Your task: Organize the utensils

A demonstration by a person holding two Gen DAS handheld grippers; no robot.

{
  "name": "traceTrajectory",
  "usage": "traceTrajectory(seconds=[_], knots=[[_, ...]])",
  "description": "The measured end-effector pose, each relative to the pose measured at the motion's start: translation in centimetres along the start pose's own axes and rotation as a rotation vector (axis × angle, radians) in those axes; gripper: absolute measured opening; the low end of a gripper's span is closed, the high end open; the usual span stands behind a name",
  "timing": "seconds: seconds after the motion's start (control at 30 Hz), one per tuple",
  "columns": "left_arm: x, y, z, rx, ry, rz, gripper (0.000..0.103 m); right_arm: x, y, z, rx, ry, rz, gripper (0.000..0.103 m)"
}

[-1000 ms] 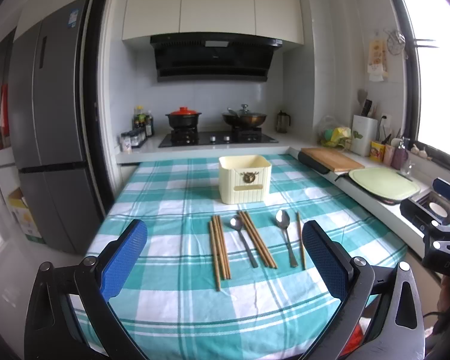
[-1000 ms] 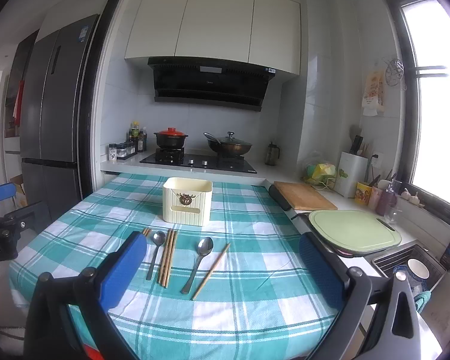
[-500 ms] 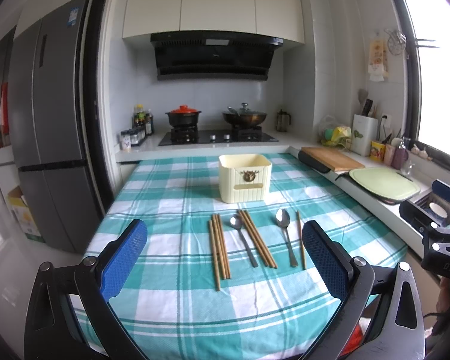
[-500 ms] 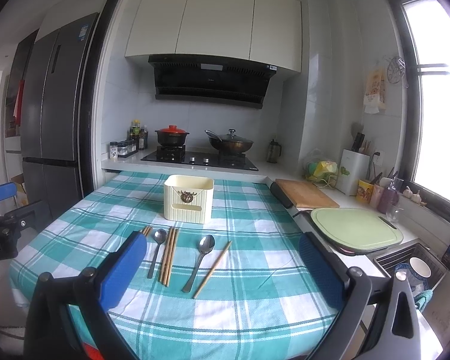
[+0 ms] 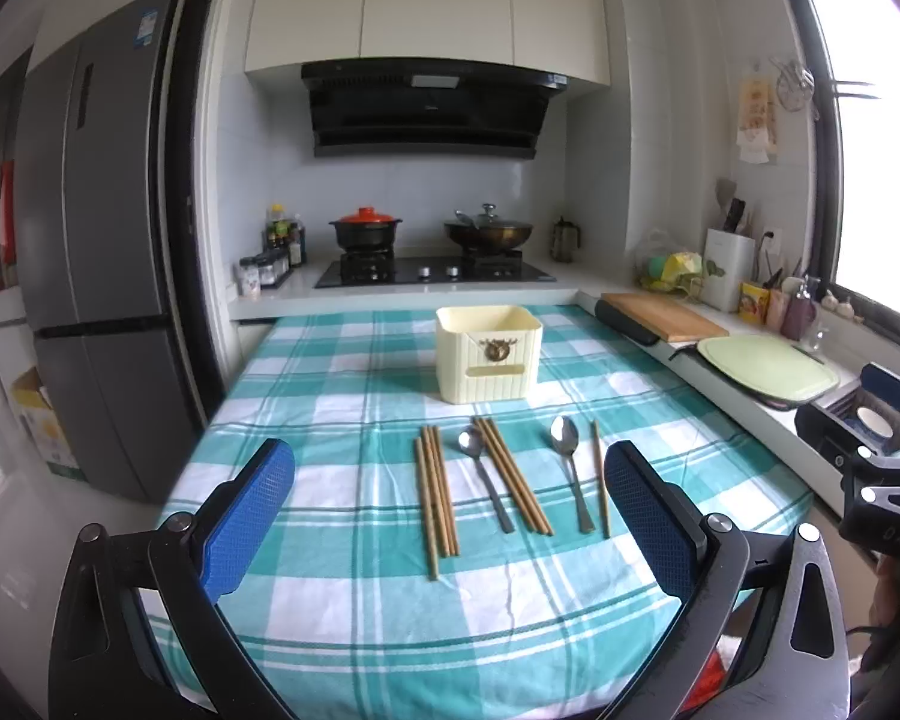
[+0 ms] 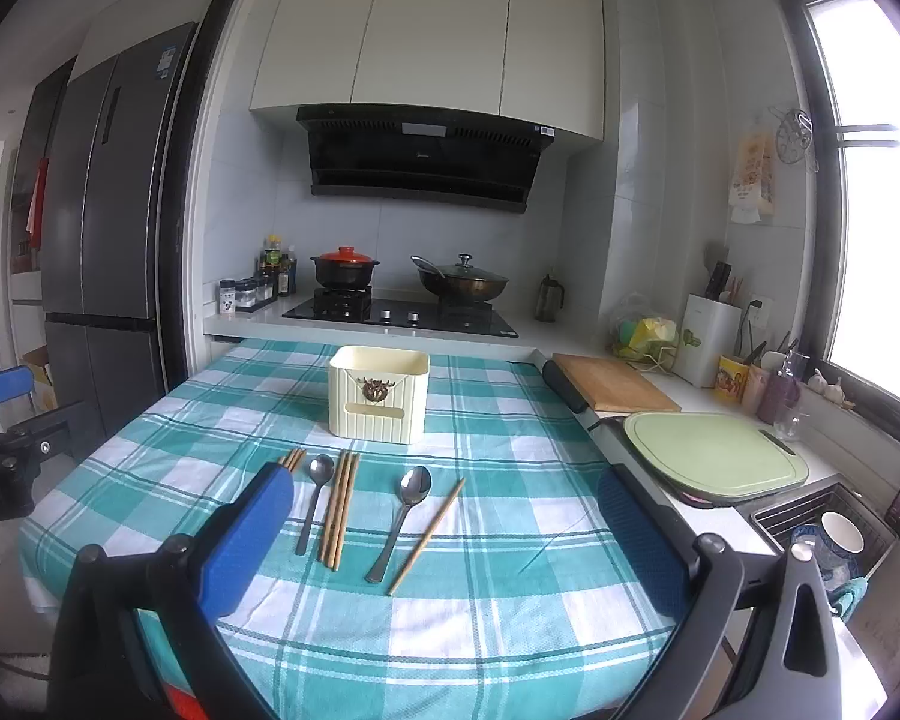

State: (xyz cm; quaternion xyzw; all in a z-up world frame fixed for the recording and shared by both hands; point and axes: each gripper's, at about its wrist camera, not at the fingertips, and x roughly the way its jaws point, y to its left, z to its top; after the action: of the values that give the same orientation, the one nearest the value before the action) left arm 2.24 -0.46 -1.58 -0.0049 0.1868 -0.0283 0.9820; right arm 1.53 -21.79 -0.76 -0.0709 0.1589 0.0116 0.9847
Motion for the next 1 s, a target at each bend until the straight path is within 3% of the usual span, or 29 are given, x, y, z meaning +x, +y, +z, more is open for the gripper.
traceTrajectory(seconds=[0.63,1.0], knots=[[0.7,0.6,-0.1,-0.027,0.023,-0.031,0.103,0.8,0.4,-0.1,-0.022,0.023,0.007,0.103],[1.2,1.3,0.0,-0.043,0.017,-0.011,0.103,0.9,0.3,0.1,-0.030,0.011,-0.015,0.103]])
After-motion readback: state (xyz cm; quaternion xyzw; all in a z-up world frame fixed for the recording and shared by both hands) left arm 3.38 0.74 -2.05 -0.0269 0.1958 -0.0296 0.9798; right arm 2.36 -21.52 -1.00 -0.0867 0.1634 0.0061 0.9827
